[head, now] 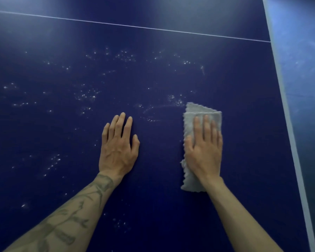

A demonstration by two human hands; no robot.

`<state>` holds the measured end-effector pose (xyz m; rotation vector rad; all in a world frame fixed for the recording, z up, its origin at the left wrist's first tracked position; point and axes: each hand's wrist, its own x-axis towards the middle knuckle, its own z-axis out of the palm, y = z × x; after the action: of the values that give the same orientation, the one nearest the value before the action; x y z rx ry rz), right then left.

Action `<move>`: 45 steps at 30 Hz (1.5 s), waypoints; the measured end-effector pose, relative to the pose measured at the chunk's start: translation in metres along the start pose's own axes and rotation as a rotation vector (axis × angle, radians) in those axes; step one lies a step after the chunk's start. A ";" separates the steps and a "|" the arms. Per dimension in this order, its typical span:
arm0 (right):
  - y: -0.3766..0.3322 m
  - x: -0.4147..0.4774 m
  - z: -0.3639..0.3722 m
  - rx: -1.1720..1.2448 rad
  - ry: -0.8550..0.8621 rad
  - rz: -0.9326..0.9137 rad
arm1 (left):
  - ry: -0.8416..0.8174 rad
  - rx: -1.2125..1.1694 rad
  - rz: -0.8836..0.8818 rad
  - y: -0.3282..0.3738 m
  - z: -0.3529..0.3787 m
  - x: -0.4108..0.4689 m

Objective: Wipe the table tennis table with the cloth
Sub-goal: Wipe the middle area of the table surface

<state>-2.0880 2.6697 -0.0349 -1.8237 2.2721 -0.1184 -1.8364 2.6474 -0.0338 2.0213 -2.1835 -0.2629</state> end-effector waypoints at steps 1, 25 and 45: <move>0.001 0.012 -0.003 0.001 0.008 0.055 | 0.002 -0.004 -0.003 -0.001 0.000 0.000; -0.078 0.033 0.017 -0.037 -0.032 -0.387 | 0.004 0.000 -0.007 -0.001 -0.002 0.001; -0.030 0.084 -0.016 -0.011 -0.026 0.075 | 0.038 -0.084 0.003 -0.006 -0.007 0.012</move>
<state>-2.0801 2.5805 -0.0234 -1.7329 2.3237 -0.0694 -1.8295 2.6351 -0.0286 1.9624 -2.1159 -0.3085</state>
